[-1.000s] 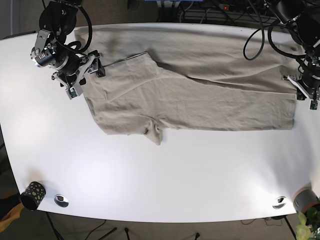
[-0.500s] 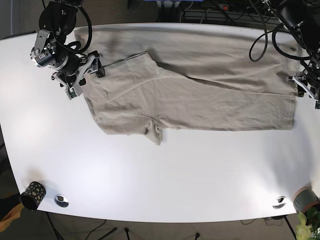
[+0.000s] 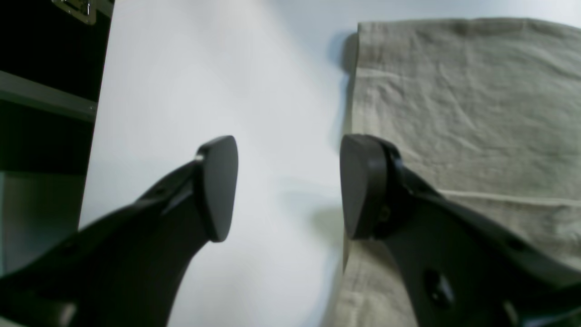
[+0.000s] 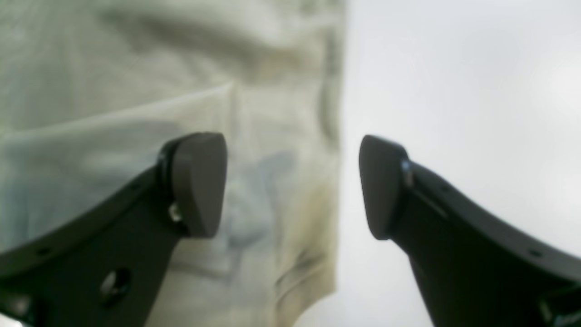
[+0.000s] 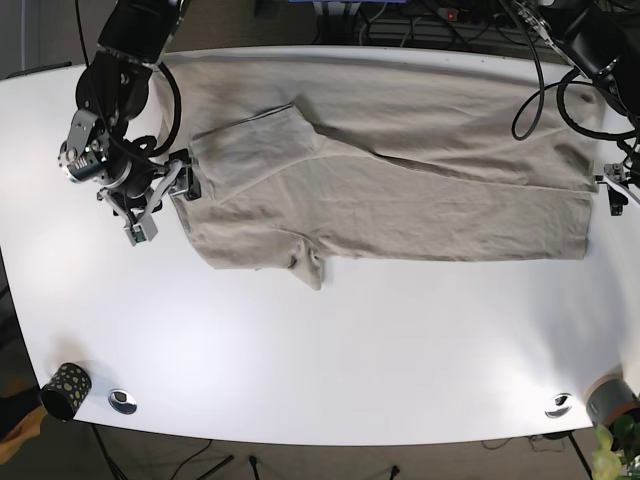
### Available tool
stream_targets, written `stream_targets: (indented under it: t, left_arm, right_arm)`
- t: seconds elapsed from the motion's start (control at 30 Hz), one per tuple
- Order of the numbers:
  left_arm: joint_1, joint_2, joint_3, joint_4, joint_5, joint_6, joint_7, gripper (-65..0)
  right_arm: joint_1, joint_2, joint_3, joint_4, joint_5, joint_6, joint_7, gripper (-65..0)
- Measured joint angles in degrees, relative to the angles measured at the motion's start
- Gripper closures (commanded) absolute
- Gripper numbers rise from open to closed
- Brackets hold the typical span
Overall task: Fold the T-shirt properly
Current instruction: 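Grasp the shirt's side edge with both grippers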
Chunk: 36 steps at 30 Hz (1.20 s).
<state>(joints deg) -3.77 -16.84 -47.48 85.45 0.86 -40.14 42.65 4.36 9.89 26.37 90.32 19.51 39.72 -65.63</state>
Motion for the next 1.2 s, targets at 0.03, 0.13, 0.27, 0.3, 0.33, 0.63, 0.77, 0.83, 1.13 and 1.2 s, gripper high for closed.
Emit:
stream_targets:
  t: [0.03,0.13,0.27,0.3,0.33,0.63,0.77,0.83,1.13,1.2]
  left_arm:
    - [0.1,0.1,0.0,0.0,0.0,0.0,0.1,-33.2]
    - [0.3,0.2,0.0,0.0,0.2,0.0,0.2,-33.2]
    - [0.2,0.1,0.0,0.0,0.0,0.0,0.4,-33.2]
    - [0.3,0.2,0.0,0.0,0.0,0.0,0.4,-33.2]
    - [0.3,0.2,0.0,0.0,0.0,0.0,0.4,-33.2]
    - [1.9,0.2,0.0,0.0,-0.1,0.0,0.4,-33.2]
    - [1.9,0.1,0.0,0.0,0.4,0.0,0.6,-33.3]
    - [1.8,0.2,0.0,0.0,0.4,0.0,0.6,-33.5]
    - [-1.4,-0.4,8.0,-2.5,0.6,1.8,0.9,-41.4]
    - [-4.2,-0.1,10.5,-5.6,-0.5,5.5,-0.2,-44.9]
  right_arm:
    - [1.9,0.2,0.0,-1.8,-0.5,0.17,0.0,-43.3]
    - [6.9,0.5,0.0,-7.4,-2.9,0.15,1.6,-43.1]
    - [12.1,1.0,-0.1,-16.2,-4.6,0.17,6.0,-43.1]
    - [13.2,1.1,-0.1,-18.5,-5.7,0.22,7.0,-43.1]
    - [14.3,1.3,-0.2,-21.0,-6.8,0.00,7.6,-43.1]
    - [18.2,1.7,-0.2,-32.0,-7.7,-0.07,12.9,-43.1]
    - [18.4,0.3,-0.2,-32.4,-7.6,-0.09,13.6,-43.0]
    - [18.4,-0.6,-0.2,-32.5,-7.5,-0.07,14.1,-43.0]
    - [18.1,-2.1,-0.2,-32.9,-7.6,-0.07,16.5,-14.1]
    - [17.9,-2.1,-0.2,-33.0,-7.7,-0.07,16.6,-5.7]
